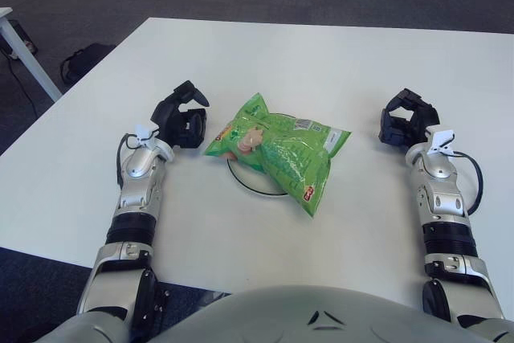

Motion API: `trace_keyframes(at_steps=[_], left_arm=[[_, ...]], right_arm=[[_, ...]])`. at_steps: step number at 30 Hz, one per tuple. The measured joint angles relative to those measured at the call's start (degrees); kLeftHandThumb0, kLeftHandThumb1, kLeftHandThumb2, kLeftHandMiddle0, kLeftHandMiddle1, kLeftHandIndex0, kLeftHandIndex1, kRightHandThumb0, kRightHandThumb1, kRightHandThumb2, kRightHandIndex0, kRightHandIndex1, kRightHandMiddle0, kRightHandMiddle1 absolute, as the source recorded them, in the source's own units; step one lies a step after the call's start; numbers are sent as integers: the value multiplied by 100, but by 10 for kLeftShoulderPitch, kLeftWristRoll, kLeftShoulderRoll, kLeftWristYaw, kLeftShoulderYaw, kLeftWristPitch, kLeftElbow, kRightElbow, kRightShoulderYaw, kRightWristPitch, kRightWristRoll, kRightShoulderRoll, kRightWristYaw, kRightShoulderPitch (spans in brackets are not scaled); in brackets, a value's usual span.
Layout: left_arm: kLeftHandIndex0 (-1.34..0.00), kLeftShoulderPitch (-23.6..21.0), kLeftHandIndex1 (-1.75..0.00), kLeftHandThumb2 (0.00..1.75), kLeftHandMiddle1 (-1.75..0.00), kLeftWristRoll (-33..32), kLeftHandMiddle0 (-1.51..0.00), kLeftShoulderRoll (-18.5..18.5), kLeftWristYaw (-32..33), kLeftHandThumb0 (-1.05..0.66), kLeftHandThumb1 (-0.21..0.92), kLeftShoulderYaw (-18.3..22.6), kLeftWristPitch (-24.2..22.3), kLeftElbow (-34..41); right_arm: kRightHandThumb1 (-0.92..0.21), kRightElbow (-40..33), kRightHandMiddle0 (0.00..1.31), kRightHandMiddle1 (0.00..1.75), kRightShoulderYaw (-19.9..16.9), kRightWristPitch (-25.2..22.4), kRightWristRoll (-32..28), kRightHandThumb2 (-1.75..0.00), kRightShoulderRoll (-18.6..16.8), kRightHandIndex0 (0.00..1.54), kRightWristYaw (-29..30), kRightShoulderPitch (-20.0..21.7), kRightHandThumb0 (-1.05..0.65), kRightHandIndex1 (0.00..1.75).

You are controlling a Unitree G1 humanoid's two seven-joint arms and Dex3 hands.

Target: Put the snack into the plate.

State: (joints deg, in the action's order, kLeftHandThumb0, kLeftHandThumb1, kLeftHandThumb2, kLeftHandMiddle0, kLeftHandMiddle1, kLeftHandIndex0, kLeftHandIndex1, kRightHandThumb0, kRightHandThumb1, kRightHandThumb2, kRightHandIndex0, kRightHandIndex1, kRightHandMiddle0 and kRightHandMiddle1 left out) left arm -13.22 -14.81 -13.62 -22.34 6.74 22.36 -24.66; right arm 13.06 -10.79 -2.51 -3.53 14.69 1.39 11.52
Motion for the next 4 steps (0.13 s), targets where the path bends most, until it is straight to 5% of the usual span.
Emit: trace_keyframes(at_steps=[4], left_arm=[[-62, 1, -175, 133, -175, 1, -120, 0, 5, -48, 31, -2, -3, 3]], right_arm=[[-32, 0, 61, 175, -1, 0, 0, -132, 0, 135, -2, -1, -48, 175]])
